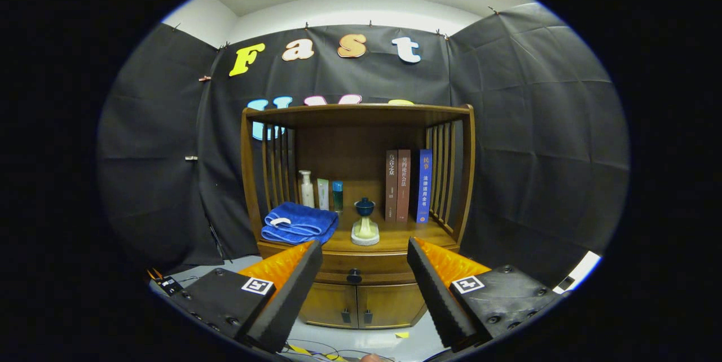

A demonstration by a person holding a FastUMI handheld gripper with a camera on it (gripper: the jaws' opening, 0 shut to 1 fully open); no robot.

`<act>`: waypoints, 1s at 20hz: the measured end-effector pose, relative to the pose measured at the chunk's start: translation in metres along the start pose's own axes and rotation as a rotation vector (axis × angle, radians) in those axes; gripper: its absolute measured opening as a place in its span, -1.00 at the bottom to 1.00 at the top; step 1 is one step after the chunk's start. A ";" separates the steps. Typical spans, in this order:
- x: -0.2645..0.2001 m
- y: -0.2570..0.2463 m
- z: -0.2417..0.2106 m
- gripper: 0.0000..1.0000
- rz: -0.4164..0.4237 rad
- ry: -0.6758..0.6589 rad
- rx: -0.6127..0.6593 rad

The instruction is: Pull open the drawer, take out the items inside it, and place them on the countertop above the cabinet.

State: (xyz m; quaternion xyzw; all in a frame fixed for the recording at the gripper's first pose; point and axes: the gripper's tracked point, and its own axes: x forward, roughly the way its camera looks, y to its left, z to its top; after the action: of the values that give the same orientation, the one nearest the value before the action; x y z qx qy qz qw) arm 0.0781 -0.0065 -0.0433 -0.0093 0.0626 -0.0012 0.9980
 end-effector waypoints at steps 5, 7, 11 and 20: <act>0.000 -0.001 -0.009 0.98 0.011 0.032 0.025; 0.000 -0.001 -0.006 0.98 0.013 0.027 0.027; 0.001 -0.003 -0.004 0.98 0.011 0.017 0.020; -0.001 0.000 -0.006 0.98 0.017 0.022 0.028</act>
State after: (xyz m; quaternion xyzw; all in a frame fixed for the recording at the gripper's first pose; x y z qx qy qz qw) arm 0.0760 -0.0067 -0.0495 0.0052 0.0735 0.0065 0.9973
